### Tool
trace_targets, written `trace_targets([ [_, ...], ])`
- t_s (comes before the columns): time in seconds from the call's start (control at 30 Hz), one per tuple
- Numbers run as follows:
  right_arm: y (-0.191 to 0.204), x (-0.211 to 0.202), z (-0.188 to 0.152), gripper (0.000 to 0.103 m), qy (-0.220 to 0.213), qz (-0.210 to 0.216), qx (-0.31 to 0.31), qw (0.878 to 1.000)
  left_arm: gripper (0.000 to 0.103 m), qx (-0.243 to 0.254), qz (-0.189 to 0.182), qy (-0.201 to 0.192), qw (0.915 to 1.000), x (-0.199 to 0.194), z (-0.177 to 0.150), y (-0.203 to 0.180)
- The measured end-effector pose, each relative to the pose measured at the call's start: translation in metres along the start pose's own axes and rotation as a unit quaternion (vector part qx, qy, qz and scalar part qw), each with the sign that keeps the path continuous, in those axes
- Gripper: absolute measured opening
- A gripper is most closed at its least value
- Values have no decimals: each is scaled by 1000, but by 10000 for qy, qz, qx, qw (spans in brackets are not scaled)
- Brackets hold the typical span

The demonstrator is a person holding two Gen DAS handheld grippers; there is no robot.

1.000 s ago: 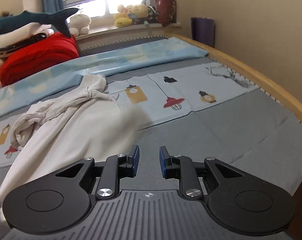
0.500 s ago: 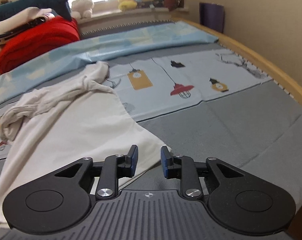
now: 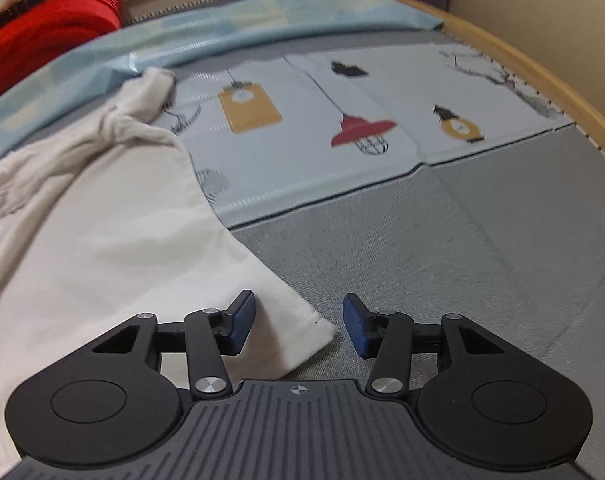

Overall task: Fold small clothes
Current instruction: 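Pull the gripped shirt edge with the left gripper to spread the shirt flat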

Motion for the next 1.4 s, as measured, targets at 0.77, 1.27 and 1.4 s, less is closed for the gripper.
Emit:
trace_targets([
  [0.77,-18,-124,-110,5,2197,827,-1337,9628,3,1666,168,372,9852,-71,-82,17],
  [1.27,-8,-143,-128,30,1855,950,-1833,9607,9,2076,184,792,9748,-67,-111,0],
  [1.4,-7,-138,-136,21,1983,946,-2043,9539,6,2326,199,829,9688,-66,-116,-10],
])
Point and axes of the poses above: each gripper's, at about its wrist camera, not at the fingertips, and x roughly the way its jaws point, y to its left, z to its top, the point moved 8 cm from there along x, roughly the way its jaws point, and after that the axes turned 13 degrees about -y, right-handed, at the moved point
